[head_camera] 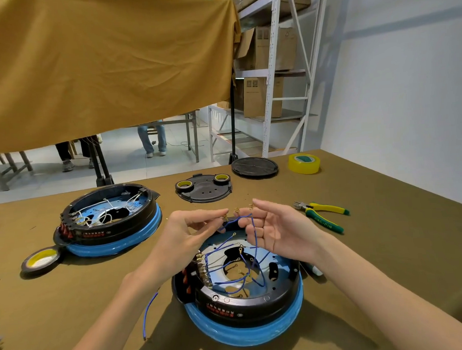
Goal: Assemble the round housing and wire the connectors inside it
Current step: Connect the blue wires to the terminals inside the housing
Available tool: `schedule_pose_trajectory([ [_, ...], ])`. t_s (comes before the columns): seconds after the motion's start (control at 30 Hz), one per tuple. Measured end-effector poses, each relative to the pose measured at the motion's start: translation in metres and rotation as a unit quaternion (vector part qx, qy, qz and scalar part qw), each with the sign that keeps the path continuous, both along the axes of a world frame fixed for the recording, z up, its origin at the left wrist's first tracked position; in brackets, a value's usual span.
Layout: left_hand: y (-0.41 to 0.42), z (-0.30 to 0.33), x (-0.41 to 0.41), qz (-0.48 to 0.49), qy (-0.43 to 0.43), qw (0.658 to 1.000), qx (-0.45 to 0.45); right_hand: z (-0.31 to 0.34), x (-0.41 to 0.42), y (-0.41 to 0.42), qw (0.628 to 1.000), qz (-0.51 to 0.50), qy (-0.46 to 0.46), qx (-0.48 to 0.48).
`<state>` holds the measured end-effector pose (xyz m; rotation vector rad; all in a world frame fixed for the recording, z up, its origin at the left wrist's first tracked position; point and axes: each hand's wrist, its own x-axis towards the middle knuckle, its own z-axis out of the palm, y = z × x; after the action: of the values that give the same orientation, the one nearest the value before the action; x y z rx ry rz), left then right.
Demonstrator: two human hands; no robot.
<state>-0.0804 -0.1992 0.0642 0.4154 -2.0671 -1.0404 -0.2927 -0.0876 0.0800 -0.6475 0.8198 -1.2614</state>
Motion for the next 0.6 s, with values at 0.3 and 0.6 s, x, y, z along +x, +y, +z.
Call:
schedule_pose_trajectory([
  [0.3, 0.001, 0.002, -0.001, 0.072, 0.054, 0.994, -0.067, 0.005, 0.001, 0.005, 0.993, 0.077, 0.075, -0.055],
  [0.6, -0.014, -0.012, 0.003, 0.130, -0.135, 0.982, 0.019, 0.007, 0.018, 0.002, 0.907, -0.073, 0.397, -0.118],
])
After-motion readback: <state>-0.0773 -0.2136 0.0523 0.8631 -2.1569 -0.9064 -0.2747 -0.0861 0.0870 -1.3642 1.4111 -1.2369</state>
